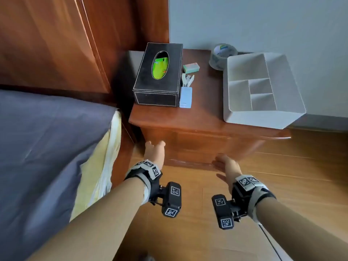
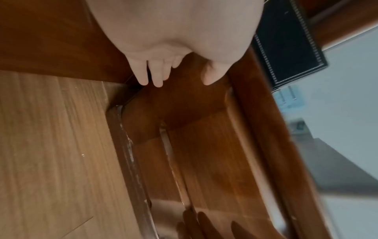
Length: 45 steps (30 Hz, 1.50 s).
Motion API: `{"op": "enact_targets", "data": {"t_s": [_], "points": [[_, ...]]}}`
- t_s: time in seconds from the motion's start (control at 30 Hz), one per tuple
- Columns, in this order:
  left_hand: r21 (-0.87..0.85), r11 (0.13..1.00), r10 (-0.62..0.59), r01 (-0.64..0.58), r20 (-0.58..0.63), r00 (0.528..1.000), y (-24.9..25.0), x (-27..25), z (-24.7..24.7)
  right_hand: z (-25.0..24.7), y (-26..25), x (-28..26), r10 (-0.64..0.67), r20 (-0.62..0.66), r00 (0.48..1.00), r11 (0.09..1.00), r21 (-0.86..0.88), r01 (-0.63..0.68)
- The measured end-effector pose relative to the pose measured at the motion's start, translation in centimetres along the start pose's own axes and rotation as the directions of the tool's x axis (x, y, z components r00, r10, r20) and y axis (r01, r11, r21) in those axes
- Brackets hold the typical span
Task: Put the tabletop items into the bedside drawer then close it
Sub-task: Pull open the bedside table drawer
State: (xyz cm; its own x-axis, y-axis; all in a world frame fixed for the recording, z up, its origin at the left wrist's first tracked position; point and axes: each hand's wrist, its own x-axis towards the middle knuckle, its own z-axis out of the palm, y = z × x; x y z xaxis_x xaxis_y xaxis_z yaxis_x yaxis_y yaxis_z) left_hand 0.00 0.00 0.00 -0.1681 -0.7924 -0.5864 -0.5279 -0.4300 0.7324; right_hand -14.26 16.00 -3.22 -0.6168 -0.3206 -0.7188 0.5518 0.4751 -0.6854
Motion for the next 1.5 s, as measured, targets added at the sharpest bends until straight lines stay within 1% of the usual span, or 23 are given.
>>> {"op": "enact_targets", "data": {"t_s": [0.07, 0.13, 0.2, 0.27, 0.37, 0.47, 0.53, 0.6, 0.67, 0.73, 0.87, 1.0, 1.17, 1.27, 1.4, 1.5], "points": [[-0.03, 0.998, 0.058, -0.058, -0.013, 0.998, -1.9, 2.0, 1.2, 0.9, 1.8, 2.3, -0.006, 0.01, 1.0, 0.998, 0.058, 0.006], [-0.052, 0.99, 0.128, -0.132, -0.067, 0.99, -3.6, 4.0, 2.3, 1.9, 3.1, 4.9, -0.031, 0.053, 0.998, 0.997, 0.068, 0.028], [-0.021, 0.971, 0.231, -0.237, -0.143, 0.962, -5.2, 5.3, 3.1, 2.9, 4.3, 6.9, -0.057, 0.088, 0.994, 0.996, 0.079, 0.05], [0.0, 0.941, 0.331, -0.337, -0.186, 0.925, -6.2, 6.2, 3.7, 3.5, 5.0, 8.6, -0.096, 0.094, 0.991, 0.986, 0.145, 0.082], [-0.001, 0.916, 0.393, -0.401, -0.2, 0.898, -7.4, 6.7, 4.4, 4.0, 5.5, 10.2, -0.167, 0.104, 0.98, 0.963, 0.231, 0.14], [-0.012, 0.899, 0.426, -0.438, -0.2, 0.882, -7.7, 5.9, 4.8, 4.2, 5.9, 10.1, -0.201, 0.132, 0.971, 0.949, 0.272, 0.16], [-0.011, 0.909, 0.408, -0.416, -0.182, 0.895, -7.6, 5.1, 5.1, 4.1, 5.7, 9.6, -0.18, 0.148, 0.973, 0.944, 0.305, 0.128], [0.0, 0.918, 0.392, -0.396, -0.133, 0.91, -7.8, 3.8, 5.2, 4.0, 5.7, 8.6, -0.151, 0.163, 0.975, 0.937, 0.338, 0.088], [0.018, 0.912, 0.41, -0.41, -0.08, 0.909, -7.4, 2.9, 5.2, 4.0, 5.6, 8.1, -0.151, 0.169, 0.974, 0.921, 0.382, 0.077], [0.031, 0.908, 0.419, -0.417, -0.057, 0.906, -7.1, 2.8, 4.8, 4.3, 5.4, 8.1, -0.155, 0.172, 0.973, 0.909, 0.411, 0.072], [0.01, 0.901, 0.433, -0.434, -0.079, 0.898, -6.6, 3.3, 3.4, 4.8, 5.6, 8.0, -0.164, 0.19, 0.968, 0.902, 0.425, 0.069], [-0.061, 0.915, 0.394, -0.399, -0.075, 0.916, -6.5, 4.5, 2.1, 5.4, 5.8, 8.0, -0.17, 0.179, 0.969, 0.899, 0.43, 0.078], [-0.117, 0.918, 0.371, -0.379, -0.086, 0.925, -6.3, 5.9, 2.0, 6.4, 5.4, 8.6, -0.175, 0.167, 0.97, 0.886, 0.457, 0.081], [-0.109, 0.911, 0.391, -0.398, -0.078, 0.917, -6.8, 5.9, 1.9, 6.5, 5.8, 9.1, -0.173, 0.152, 0.973, 0.893, 0.44, 0.09], [-0.103, 0.908, 0.398, -0.406, -0.085, 0.913, -7.5, 5.5, 1.1, 7.2, 6.9, 10.4, -0.18, 0.075, 0.981, 0.887, 0.444, 0.128], [-0.129, 0.901, 0.403, -0.413, -0.103, 0.91, -8.1, 4.9, 0.0, 7.7, 7.7, 10.5, -0.122, 0.012, 0.992, 0.905, 0.411, 0.106]]}}
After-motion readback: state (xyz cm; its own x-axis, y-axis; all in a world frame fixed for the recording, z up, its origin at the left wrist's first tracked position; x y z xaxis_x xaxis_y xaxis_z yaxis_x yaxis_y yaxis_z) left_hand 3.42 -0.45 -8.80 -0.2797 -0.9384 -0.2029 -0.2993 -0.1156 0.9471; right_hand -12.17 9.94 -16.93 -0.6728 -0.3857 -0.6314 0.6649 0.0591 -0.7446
